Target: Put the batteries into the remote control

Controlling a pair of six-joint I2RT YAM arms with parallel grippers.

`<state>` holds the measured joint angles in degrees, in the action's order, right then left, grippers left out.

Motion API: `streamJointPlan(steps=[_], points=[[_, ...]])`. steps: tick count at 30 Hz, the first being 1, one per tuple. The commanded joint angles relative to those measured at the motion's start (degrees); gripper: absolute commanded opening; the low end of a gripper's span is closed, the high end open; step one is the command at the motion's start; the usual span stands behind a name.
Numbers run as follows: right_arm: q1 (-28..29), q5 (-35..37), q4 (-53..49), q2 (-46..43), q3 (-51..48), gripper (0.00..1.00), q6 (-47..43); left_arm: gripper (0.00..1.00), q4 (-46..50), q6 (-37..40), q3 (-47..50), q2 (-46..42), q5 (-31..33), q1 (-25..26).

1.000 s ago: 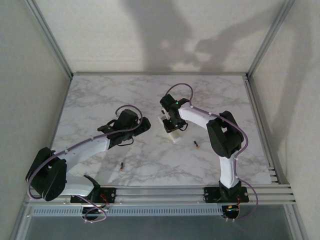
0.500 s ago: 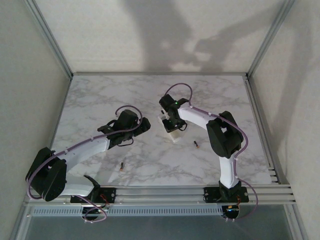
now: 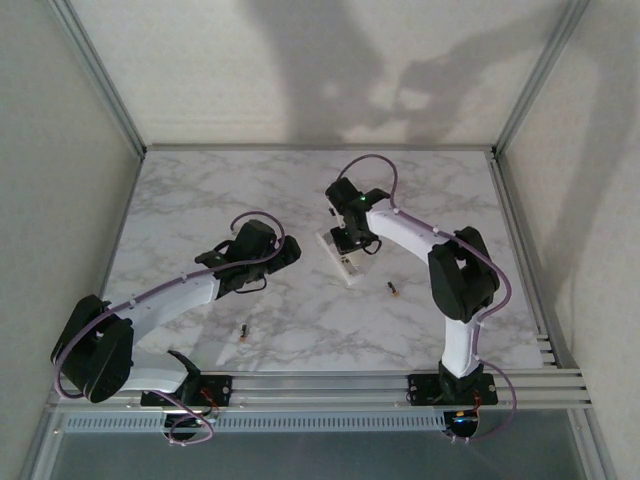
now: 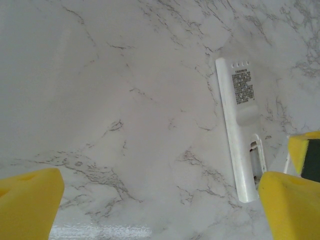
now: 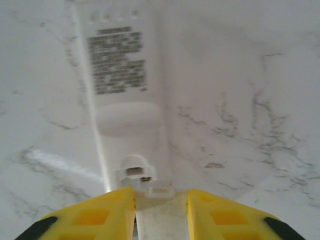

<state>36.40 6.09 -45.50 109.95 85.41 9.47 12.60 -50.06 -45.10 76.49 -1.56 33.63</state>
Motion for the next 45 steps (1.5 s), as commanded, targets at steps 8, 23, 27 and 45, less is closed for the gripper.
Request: streamJointPlan(steps=[8,23,27,45], points=[[-7.37,1.86,1.43,1.33,-3.27,0.34,1.85,1.00,0.43,0.88,0.72,-1.45,0.68,-0.76],[-8.59,1.25,3.80,5.56,-4.90,0.36,2.92,1.00,1.97,1.01,1.15,-2.57,1.12,-0.84],[-8.57,0.60,3.56,3.71,-4.50,0.44,3.50,1.00,3.33,1.50,0.87,-2.91,1.57,-0.84],[-5.74,-7.14,12.87,-15.48,-14.47,0.90,9.89,0.85,18.43,-0.24,7.55,-11.15,2.50,-0.76]])
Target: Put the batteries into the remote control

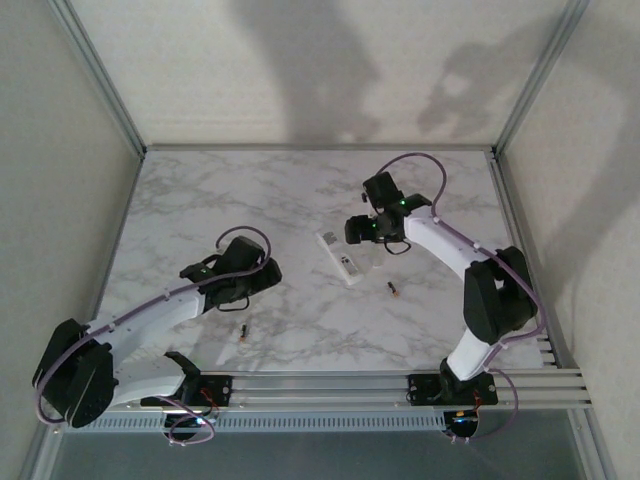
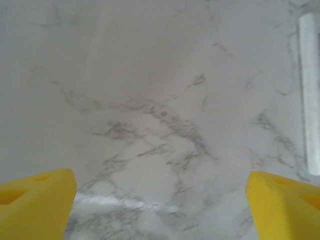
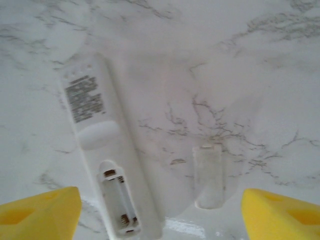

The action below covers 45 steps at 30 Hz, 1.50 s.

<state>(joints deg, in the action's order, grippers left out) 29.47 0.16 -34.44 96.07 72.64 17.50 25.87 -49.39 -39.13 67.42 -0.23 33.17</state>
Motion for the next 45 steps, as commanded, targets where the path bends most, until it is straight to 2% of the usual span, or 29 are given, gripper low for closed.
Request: streamJointPlan(steps=[1,2,9,16,24,28,40,42,45], points=[[1.49,-1.19,2.27,-2.14,-2.18,0.94,2.16,0.83,5.78,-1.49,2.24,-2.85,0.83,-0.30],[1.67,-1.21,2.63,-2.64,-2.60,0.99,2.45,0.80,6.35,-2.10,2.83,-3.51,0.64,-0.30],[2.13,-2.37,5.14,-4.66,-5.34,0.99,3.80,0.66,9.86,-4.95,6.44,-7.38,-1.31,1.49],[2.19,-3.10,6.88,-5.17,-7.92,0.99,4.43,0.58,8.67,-10.04,11.71,-7.73,-2.32,4.88],[2.21,-3.09,6.85,-5.54,-9.01,0.99,4.15,0.49,8.42,-12.04,15.12,-7.03,-1.71,7.78],[2.18,-2.98,6.53,-5.46,-8.92,0.99,4.29,0.42,8.41,-12.73,15.56,-7.01,-1.46,9.14],[2.24,-3.19,6.62,-5.19,-9.18,0.99,4.82,0.33,11.21,-17.04,15.43,-7.35,-0.22,15.55],[2.21,-3.37,6.54,-5.28,-9.36,0.99,4.87,0.26,11.16,-17.41,15.53,-6.62,0.05,16.39],[2.24,-3.23,6.57,-5.54,-9.62,0.99,4.83,0.26,10.77,-17.50,15.40,-5.04,0.37,17.32]])
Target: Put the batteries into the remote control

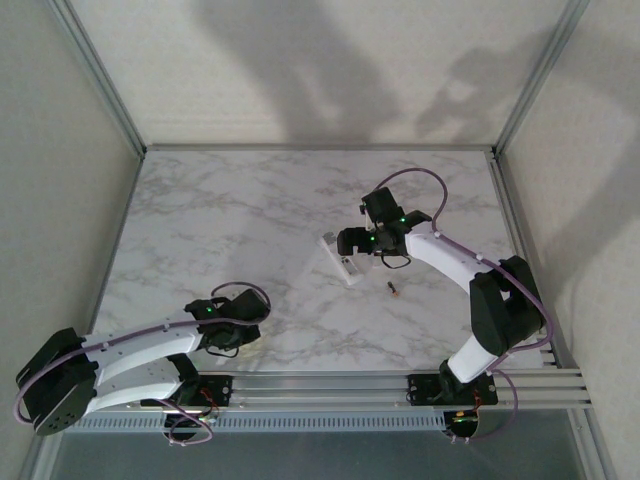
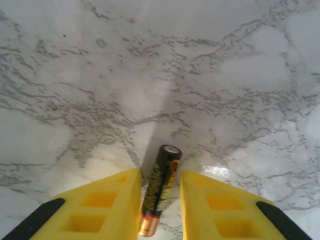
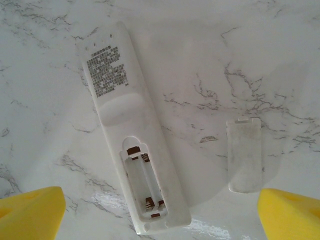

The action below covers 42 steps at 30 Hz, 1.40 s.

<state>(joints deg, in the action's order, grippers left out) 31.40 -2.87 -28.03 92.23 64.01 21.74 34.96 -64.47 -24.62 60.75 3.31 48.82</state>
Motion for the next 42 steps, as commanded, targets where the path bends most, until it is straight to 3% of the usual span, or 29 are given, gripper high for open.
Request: streamJointPlan(steps=[1,7,11,25,42], points=[[0.27,-0.14,0.17,-1.78,-1.12,0.99,0.68,0.20,1.17,-2.33,0.81,2.33,-3.20,1.83],[0.33,-1.76,0.08,-2.35,-1.86,0.99,0.35,0.04,0.89,-1.91,-1.49,5.08,-2.14,2.76],[0.53,-7.36,0.66,-0.38,-1.91,0.99,-0.79,0.05,1.42,-1.80,-3.33,4.68,-1.08,2.73],[1.87,-12.50,3.83,11.02,1.24,0.99,0.29,0.05,4.10,-0.67,-11.27,4.66,2.29,1.82],[7.68,-11.95,4.29,13.60,3.22,0.99,5.56,0.06,1.32,7.18,-15.54,6.44,1.93,-3.98]])
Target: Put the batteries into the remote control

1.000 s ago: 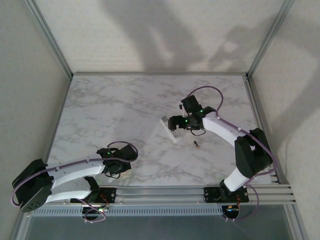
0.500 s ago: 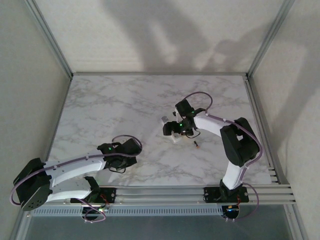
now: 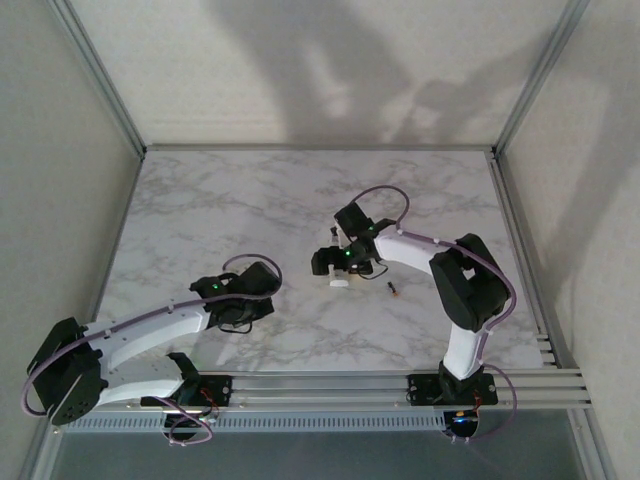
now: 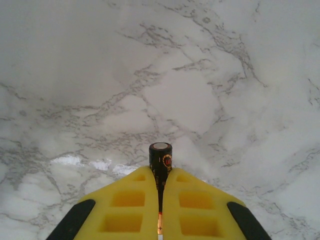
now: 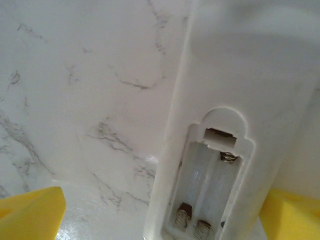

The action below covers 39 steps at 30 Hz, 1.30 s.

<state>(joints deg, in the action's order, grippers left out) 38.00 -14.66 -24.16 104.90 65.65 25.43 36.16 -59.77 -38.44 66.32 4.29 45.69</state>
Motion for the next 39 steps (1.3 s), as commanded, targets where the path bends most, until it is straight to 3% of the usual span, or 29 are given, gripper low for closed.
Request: streamJointPlan(steps=[1,9,14,19,29,39], points=[[1.41,-0.20,0.56,0.95,1.58,0.99,2.27,0.06,-0.14,3.03,-1.88,1.15,0.72,-1.11],[2.76,0.18,0.84,0.49,2.20,0.99,4.09,0.06,-0.91,5.32,-3.91,2.73,-0.03,-1.64],[2.16,5.54,-1.59,-3.83,1.43,0.99,3.80,0.06,-1.61,6.69,-6.73,4.80,-0.82,-1.70],[-0.49,9.12,-2.69,-10.64,-1.85,0.99,4.91,0.06,-3.60,7.60,-10.65,8.47,-2.47,-1.66],[-8.13,9.30,-3.53,-23.54,-11.54,0.99,5.38,0.06,-7.87,8.03,-20.61,19.68,-5.53,0.82],[-12.20,8.19,-4.38,-29.67,-16.70,0.99,4.95,0.06,-6.22,20.01,-32.62,33.40,-9.52,1.86]])
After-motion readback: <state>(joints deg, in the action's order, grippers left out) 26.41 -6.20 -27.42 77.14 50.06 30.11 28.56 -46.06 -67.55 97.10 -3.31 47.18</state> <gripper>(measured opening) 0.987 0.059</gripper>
